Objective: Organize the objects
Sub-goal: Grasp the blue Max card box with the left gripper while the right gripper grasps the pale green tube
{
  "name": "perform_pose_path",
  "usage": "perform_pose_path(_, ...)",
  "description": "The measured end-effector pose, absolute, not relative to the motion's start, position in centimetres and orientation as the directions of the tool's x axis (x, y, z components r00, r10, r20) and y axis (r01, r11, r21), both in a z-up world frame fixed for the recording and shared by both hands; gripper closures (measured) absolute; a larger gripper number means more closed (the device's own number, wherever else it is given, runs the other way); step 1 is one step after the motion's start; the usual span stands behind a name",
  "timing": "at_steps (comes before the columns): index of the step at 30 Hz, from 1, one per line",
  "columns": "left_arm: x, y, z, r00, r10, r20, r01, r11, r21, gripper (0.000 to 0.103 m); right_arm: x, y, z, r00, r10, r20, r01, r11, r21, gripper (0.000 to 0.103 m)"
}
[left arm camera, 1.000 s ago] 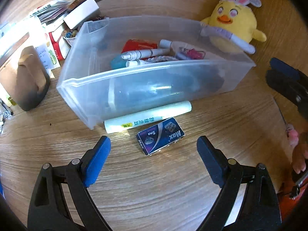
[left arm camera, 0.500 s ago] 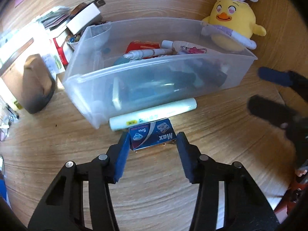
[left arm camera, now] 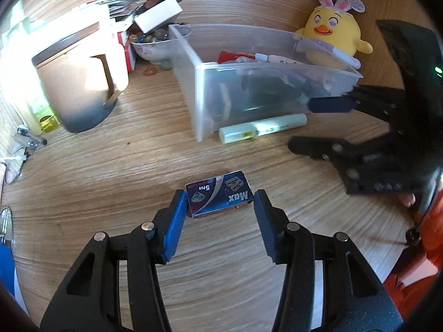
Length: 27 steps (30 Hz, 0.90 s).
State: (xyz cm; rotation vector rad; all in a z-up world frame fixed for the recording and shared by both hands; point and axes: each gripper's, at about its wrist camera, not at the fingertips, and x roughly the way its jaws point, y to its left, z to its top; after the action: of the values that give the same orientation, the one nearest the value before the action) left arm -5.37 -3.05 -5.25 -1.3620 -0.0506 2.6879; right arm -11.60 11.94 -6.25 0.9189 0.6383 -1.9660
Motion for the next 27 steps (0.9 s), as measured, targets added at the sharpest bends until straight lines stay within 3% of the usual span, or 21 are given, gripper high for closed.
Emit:
perform_pose_path(8, -4.6, -3.7, -5.1, -0.591, 0.157, -0.791, -0.115, -0.987, -0.110, 0.046, -10.7, 9.7, -6.7, -0.388, -0.435, -0.813, 0.874, -0.453, -0.174, 0.046)
perform_pose_path(11, -4.8, -3.8, -5.1, -0.583, 0.168, -0.795, -0.111, -0.986, -0.126, 0.042, -10.1, 10.5, -6.0, -0.300, -0.465, -0.833, 0.906, -0.413, -0.096, 0.057)
perform_pose_path(22, -5.7, -3.5, -5.3, -0.574, 0.136, -0.808, -0.061, -0.991, -0.123, 0.039, -11.0, 8.2, -6.9, -0.296, -0.452, -0.841, 0.907, -0.410, -0.099, 0.057)
perform_pose_path(27, -5.4, -2.7, -5.4, -0.584, 0.098, -0.806, -0.076, -0.995, -0.066, 0.049, -11.2, 8.6, -6.9, -0.252, -0.470, -0.846, 0.915, -0.400, -0.050, 0.079)
